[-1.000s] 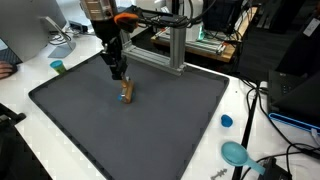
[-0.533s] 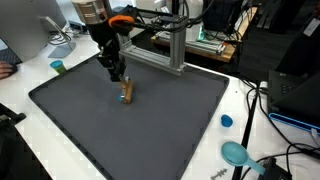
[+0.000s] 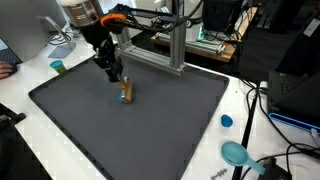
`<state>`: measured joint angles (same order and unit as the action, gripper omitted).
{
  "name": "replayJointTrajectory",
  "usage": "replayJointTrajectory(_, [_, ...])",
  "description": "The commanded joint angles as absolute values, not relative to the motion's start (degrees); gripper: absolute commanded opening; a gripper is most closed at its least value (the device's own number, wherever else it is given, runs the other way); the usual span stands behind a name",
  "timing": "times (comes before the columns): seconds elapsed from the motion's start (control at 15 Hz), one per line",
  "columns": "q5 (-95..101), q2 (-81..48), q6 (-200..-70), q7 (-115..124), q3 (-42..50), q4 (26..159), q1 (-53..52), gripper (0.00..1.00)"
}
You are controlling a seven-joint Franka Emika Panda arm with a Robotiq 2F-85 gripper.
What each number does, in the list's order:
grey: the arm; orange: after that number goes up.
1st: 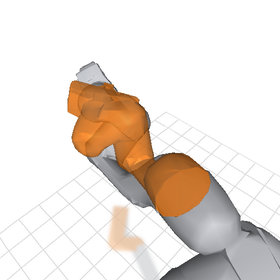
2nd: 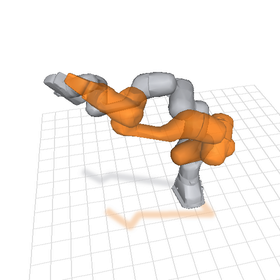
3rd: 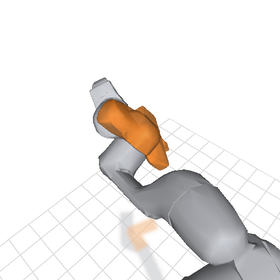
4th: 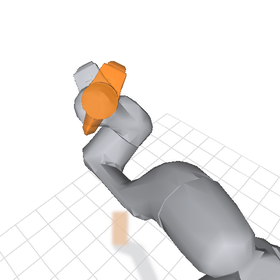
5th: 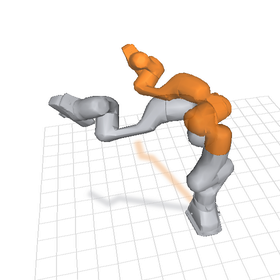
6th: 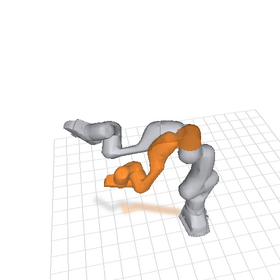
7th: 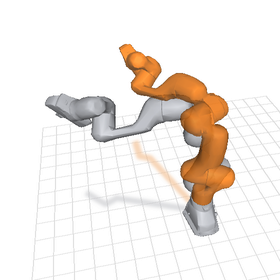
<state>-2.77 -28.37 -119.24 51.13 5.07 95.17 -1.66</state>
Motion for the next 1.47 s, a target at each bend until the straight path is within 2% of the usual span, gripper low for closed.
replayJointTrajectory(0.0, [-4.4, -28.7, -118.3, 48.2, 5.2, 94.5, -1.0, 0.47])
replayJointTrajectory(0.13, [-6.3, -29.3, -117.4, 44.9, 5.0, 93.7, 0.3, 0.47])
replayJointTrajectory(0.2, [-6.6, -29.5, -117.1, 44.4, 4.9, 93.4, 0.5, 0.22])
replayJointTrajectory(0.47, [-4.6, -30.6, -122.1, 47.6, 6.3, 93.0, -1.0, 0.22])
replayJointTrajectory(1.4, [-4.7, -33.1, -123.7, 51.2, 7.6, 90.6, -0.6, 0.22])
